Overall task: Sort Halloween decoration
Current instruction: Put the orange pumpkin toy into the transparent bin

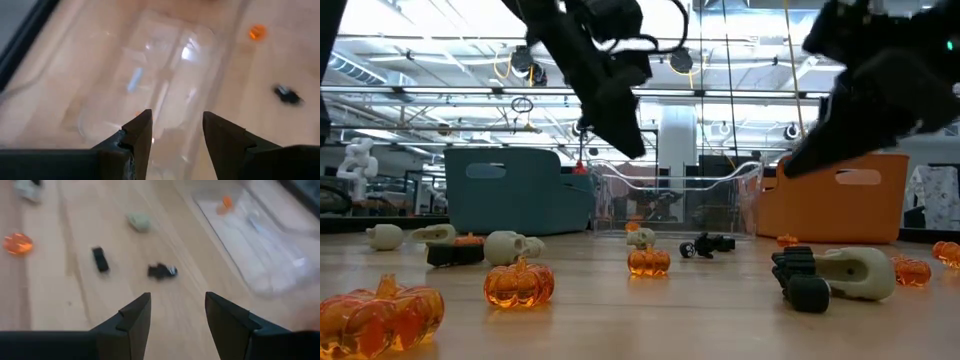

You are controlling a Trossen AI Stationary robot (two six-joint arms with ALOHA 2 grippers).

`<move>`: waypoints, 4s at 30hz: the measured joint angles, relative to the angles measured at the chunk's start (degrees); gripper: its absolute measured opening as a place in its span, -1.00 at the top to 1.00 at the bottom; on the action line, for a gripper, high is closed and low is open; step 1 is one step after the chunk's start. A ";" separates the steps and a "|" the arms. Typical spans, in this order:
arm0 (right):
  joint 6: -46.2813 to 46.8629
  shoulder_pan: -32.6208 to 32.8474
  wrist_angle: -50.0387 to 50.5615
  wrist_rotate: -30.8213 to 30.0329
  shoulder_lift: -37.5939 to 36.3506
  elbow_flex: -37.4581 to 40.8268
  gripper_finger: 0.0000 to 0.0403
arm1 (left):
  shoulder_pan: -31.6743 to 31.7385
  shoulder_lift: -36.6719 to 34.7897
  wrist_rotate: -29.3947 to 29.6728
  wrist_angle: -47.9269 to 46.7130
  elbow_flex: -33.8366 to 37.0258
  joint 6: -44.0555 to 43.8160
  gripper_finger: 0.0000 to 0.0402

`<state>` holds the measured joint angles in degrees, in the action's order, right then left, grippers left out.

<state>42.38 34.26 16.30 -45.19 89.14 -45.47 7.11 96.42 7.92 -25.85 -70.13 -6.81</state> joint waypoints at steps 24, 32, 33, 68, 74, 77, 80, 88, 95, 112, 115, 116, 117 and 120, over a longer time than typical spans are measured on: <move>27.64 4.90 -6.92 -14.77 7.26 12.22 0.05 | -25.09 -9.42 21.73 -3.01 5.10 -1.84 0.15; 21.02 0.98 -11.92 -15.04 7.28 13.27 -0.21 | -27.54 -9.29 22.60 1.05 8.70 -7.68 0.15; 20.31 0.51 -11.89 -15.05 7.28 13.27 -0.22 | -28.04 -9.26 22.60 1.12 8.74 -7.91 0.15; 6.00 -4.75 -28.93 -12.33 7.32 20.25 -0.23 | -33.39 -9.26 28.58 2.35 8.74 -7.54 0.15; 4.81 -6.57 -30.43 -10.34 7.32 21.55 -0.23 | -33.39 -9.26 29.07 2.41 8.74 -7.56 0.15; 4.09 -6.93 -33.11 -9.60 7.36 22.21 -0.23 | -33.39 -9.26 29.07 2.45 8.74 -7.59 0.15; 1.92 -6.93 -36.35 -8.88 8.25 22.38 -0.23 | -33.39 -9.26 29.07 2.56 8.74 -7.59 0.15; 0.11 -7.18 -47.99 -11.15 16.48 22.35 -0.17 | -33.39 -9.24 29.07 2.58 8.74 -7.85 0.15; 0.23 -7.17 -51.70 -10.86 19.61 22.27 0.15 | -33.39 -9.24 29.05 2.58 8.74 -7.91 0.15; -0.73 -7.12 -51.68 -11.56 19.87 22.34 0.69 | -33.39 -9.24 29.05 2.47 8.74 -9.38 0.15; -3.28 -6.84 -54.70 -11.53 19.89 22.34 0.67 | -33.39 -9.24 29.03 2.43 8.74 -9.38 0.15; -4.57 -6.77 -56.09 -11.33 19.89 22.36 0.67 | -33.39 -9.24 29.03 2.43 8.74 -9.38 0.15; -5.97 -6.70 -57.49 -11.13 19.91 22.44 0.67 | -33.39 -9.24 29.03 2.42 8.74 -9.38 0.15; -11.32 -6.49 -61.77 -9.91 20.03 22.43 0.68 | -33.39 -9.24 29.03 2.41 8.74 -9.38 0.15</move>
<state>31.05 27.77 -45.47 -55.10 109.18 -23.05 -26.28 87.18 36.95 -23.44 -61.39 -16.19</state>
